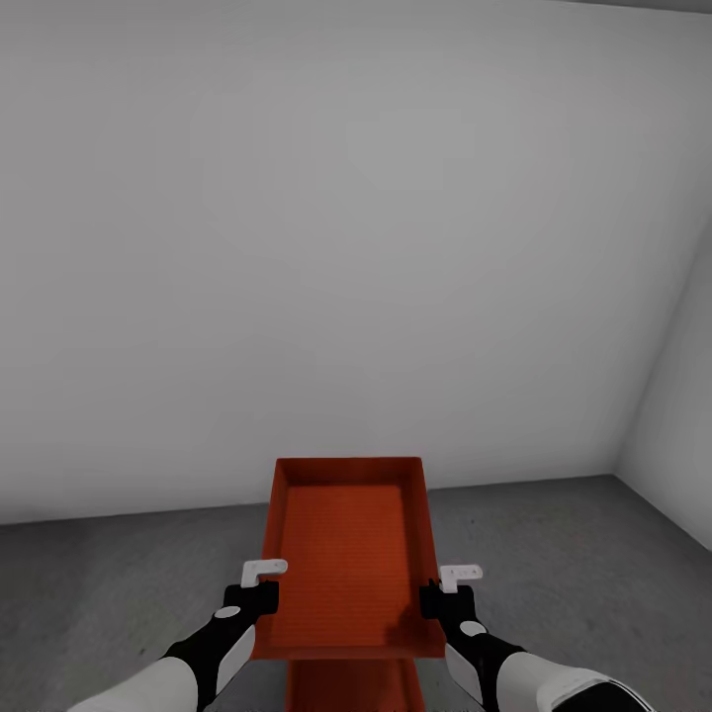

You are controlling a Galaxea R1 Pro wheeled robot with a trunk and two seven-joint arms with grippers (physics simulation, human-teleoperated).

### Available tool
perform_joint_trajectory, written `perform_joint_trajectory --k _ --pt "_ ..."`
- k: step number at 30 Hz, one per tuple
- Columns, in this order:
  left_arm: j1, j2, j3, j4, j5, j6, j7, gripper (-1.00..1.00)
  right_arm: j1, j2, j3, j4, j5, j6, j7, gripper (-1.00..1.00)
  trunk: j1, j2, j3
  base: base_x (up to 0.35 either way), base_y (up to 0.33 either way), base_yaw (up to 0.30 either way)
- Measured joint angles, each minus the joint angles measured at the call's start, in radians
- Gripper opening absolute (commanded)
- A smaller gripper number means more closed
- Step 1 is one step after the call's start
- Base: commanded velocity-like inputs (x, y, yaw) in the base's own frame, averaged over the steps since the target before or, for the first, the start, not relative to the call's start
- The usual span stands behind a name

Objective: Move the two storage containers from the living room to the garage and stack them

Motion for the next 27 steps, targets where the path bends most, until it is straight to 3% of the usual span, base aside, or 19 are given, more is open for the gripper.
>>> perform_joint_trajectory --k 27 --pt "0.0 -0.001 0.001 0.002 0.0 -0.002 0.0 -1.0 0.0 -0.001 0.001 0.0 -0.001 0.0 0.001 -1.0 0.0 0.0 -0.043 0.0 0.0 0.0"
